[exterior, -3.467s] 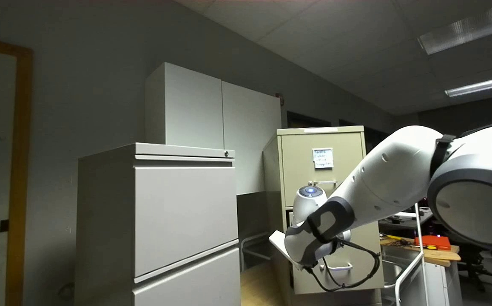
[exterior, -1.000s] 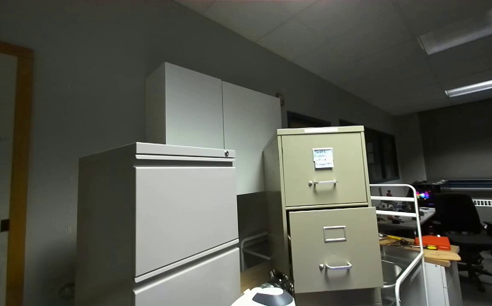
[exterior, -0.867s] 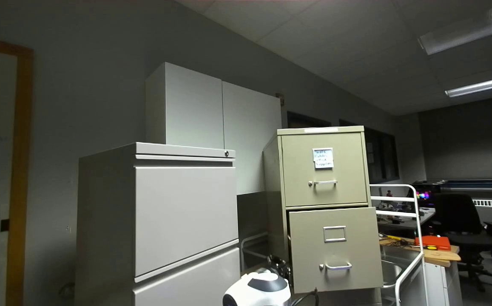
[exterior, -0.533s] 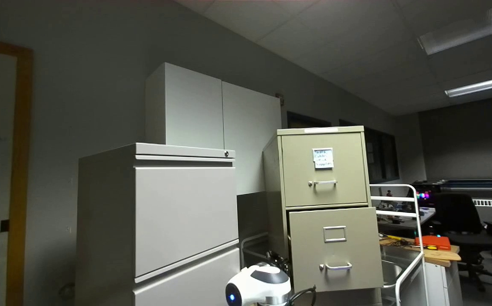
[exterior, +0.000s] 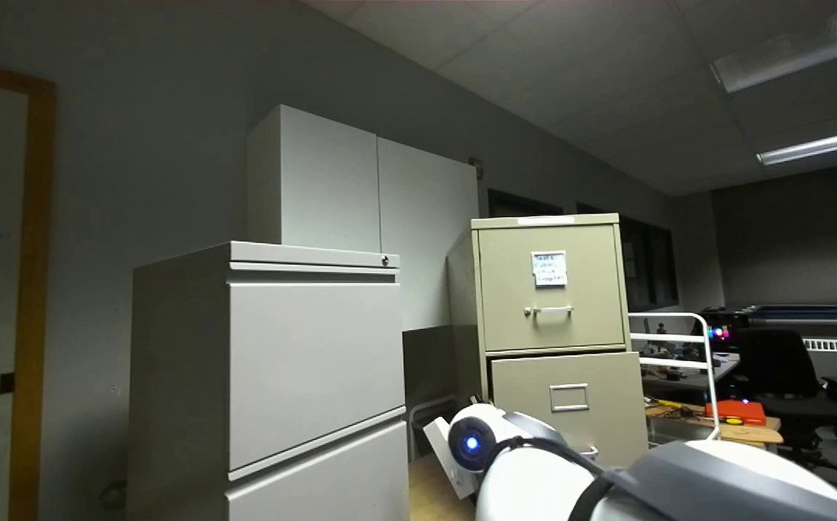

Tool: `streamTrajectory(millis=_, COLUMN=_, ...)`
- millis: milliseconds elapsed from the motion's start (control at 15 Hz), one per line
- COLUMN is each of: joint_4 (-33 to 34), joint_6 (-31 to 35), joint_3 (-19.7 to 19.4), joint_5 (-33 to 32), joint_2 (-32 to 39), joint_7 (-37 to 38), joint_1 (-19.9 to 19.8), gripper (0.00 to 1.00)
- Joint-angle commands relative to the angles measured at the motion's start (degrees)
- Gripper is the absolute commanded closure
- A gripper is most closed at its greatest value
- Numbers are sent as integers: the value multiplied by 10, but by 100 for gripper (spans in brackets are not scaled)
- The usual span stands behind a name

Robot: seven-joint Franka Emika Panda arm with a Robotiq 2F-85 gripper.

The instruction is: Close the bottom drawer of the beige file cabinet

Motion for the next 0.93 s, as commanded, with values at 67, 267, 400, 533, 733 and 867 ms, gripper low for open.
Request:
streamTrajectory(millis=67, joint_4=-113, joint_6=40, joint_3=-149, joint_5=3, joint_2=156, joint_7=-171, joint_1=186, gripper=92)
streamTrajectory(millis=267, joint_4=-161, joint_6=-11, joint_3=-276, joint_5=15, joint_2=162, joint_7=-258, joint_1=316, gripper=92)
streamTrajectory(millis=400, joint_4=-181, joint_6=-49, joint_3=-337, joint_5=22, joint_2=139, joint_7=-292, joint_1=363, gripper=92)
streamTrajectory(millis=533, joint_4=-185, joint_6=-81, joint_3=-362, joint_5=20, joint_2=125, joint_7=-300, joint_1=362, gripper=92)
streamTrajectory(millis=733, joint_4=-165, joint_6=-92, joint_3=-336, joint_5=8, joint_2=133, joint_7=-274, joint_1=296, gripper=92)
streamTrajectory(millis=867, joint_4=-144, joint_6=-93, joint_3=-284, joint_5=8, joint_2=152, joint_7=-253, joint_1=233, gripper=92)
